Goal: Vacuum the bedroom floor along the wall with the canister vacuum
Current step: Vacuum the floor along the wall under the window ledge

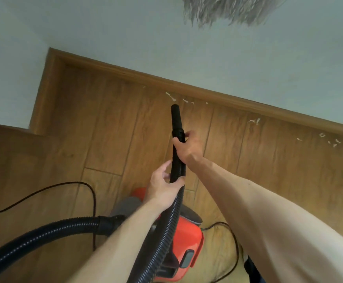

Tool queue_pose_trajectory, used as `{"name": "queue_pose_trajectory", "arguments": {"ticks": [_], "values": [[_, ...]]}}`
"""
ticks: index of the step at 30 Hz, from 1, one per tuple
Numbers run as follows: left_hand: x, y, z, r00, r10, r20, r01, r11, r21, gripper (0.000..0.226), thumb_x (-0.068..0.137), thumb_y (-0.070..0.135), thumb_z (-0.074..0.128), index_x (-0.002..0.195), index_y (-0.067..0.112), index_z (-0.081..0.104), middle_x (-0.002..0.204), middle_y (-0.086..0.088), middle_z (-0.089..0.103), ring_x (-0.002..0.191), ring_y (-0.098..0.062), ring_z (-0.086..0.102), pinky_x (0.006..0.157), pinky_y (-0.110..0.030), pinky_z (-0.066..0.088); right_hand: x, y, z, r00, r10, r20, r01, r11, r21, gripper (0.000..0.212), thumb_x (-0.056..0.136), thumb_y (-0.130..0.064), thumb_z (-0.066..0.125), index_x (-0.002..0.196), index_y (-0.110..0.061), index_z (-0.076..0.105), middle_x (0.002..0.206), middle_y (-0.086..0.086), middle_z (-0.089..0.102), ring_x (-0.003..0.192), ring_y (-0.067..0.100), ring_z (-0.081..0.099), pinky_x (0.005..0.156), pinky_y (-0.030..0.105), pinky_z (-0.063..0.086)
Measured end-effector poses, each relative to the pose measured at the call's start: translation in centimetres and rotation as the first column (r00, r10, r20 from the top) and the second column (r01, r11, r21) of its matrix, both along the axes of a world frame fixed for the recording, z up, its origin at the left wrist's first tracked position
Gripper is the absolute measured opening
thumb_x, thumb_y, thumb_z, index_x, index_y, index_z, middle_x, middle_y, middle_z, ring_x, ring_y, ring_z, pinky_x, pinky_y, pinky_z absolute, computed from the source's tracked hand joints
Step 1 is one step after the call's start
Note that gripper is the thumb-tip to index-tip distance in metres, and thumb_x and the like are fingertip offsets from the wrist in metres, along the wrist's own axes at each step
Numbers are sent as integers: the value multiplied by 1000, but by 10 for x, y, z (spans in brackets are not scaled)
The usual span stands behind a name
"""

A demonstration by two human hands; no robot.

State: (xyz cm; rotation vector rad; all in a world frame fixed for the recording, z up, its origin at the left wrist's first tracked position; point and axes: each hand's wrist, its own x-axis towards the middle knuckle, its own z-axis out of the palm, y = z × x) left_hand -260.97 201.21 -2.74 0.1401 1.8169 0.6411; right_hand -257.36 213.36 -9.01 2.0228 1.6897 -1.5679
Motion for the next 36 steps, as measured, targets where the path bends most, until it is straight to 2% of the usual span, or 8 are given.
{"name": "queue_pose_trajectory", "arguments": {"ticks": [3,5,8,15,22,29,32,36], "values": [[-2,11,-17,1000,29,1,-29,1000,-10,65,88,29,72,144,41,42,104,15,59,83,-13,68,75,-34,59,-1,11,-20,1000,2,-7,-2,1000,-17,31,96,-32,61,119,-16,48,104,9,66,91,26,68,80,40,59],[-2,16,-26,999,51,-1,-51,999,-12,65,88,28,72,144,41,43,112,9,61,87,-15,69,75,-34,59,-4,17,-31,1000,6,-30,-7,1000,-27,26,96,-31,61,113,-19,45,105,9,66,91,24,68,81,41,59],[-1,21,-34,997,82,13,-82,996,-24,64,88,28,72,143,42,43,115,7,61,90,-19,69,79,-40,60,-8,21,-42,999,20,-25,-21,999,-33,25,95,-32,61,108,-22,43,103,9,67,90,25,68,81,45,60],[-12,32,-42,988,154,30,-153,988,-19,64,87,27,74,143,39,45,106,10,64,90,-18,70,85,-43,59,-24,30,-51,998,-19,-66,16,998,-54,36,96,-30,60,125,-13,47,102,9,67,85,24,69,77,42,60],[-35,24,-43,977,186,101,-187,982,0,76,83,23,78,145,41,40,114,10,63,101,-18,68,93,-44,57,-56,29,-56,993,90,-79,-93,995,-37,38,94,-33,61,127,-16,50,101,7,67,88,24,69,80,45,61],[-73,16,-47,958,282,56,-284,958,35,66,88,22,72,144,37,43,116,7,66,94,-14,69,88,-38,58,-107,23,-60,984,157,-81,-158,987,-7,45,92,-35,63,131,-14,52,108,6,64,94,24,66,84,44,60],[-83,17,-48,948,316,43,-318,947,39,63,89,20,71,143,36,45,112,4,68,91,-15,70,86,-38,59,-122,22,-62,982,176,-65,-177,984,3,46,93,-36,63,130,-13,50,105,5,60,96,26,66,85,46,59],[-85,20,-45,950,310,43,-311,950,12,60,89,21,70,142,37,46,102,-5,71,82,-18,70,78,-38,61,-127,22,-63,984,172,-40,-172,985,5,47,93,-36,63,131,-13,48,111,9,63,96,28,66,83,47,59]]}}
